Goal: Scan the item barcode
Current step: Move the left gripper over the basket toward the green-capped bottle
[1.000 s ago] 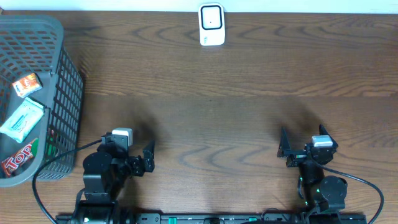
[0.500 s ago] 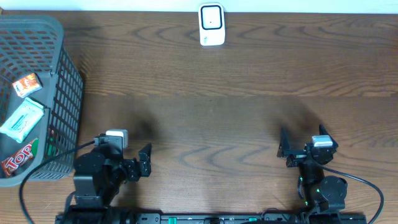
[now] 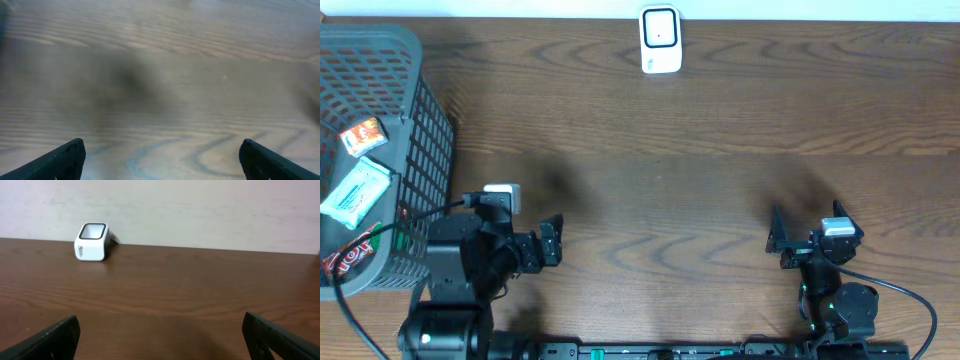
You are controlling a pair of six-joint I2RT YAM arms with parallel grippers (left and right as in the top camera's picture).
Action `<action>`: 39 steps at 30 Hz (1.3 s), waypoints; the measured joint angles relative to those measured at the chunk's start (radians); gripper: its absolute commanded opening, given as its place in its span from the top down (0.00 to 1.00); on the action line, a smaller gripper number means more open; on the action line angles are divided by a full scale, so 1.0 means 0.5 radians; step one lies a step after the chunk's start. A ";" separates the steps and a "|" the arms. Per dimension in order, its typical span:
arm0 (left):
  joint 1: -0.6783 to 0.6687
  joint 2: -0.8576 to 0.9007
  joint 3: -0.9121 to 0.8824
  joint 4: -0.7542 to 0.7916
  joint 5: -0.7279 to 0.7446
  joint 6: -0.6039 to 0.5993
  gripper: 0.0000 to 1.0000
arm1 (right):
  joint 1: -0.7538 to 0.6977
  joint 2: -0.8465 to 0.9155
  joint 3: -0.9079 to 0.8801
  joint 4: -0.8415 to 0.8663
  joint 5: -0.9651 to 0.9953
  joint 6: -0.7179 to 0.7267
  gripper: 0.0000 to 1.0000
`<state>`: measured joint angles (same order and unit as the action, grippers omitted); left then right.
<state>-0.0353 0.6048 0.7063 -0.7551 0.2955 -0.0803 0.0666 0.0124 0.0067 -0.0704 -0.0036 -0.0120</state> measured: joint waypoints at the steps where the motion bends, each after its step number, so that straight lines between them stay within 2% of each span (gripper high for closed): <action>1: 0.000 0.009 0.000 0.002 0.024 -0.002 0.02 | 0.000 0.000 0.000 -0.001 0.000 0.000 0.01; 13: 0.000 0.018 0.005 0.018 0.071 -0.005 0.02 | 0.000 0.000 0.000 -0.001 0.000 0.000 0.01; 28: 0.000 0.022 0.172 -0.019 -0.146 -0.074 0.02 | 0.000 -0.001 0.000 0.000 0.000 0.000 0.01; 39: 0.000 0.231 0.430 -0.189 -0.291 -0.101 0.02 | 0.000 0.000 0.000 0.000 0.001 0.000 0.01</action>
<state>-0.0353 0.7204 0.9215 -0.8497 0.1497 -0.1310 0.0666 0.0124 0.0067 -0.0704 -0.0032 -0.0120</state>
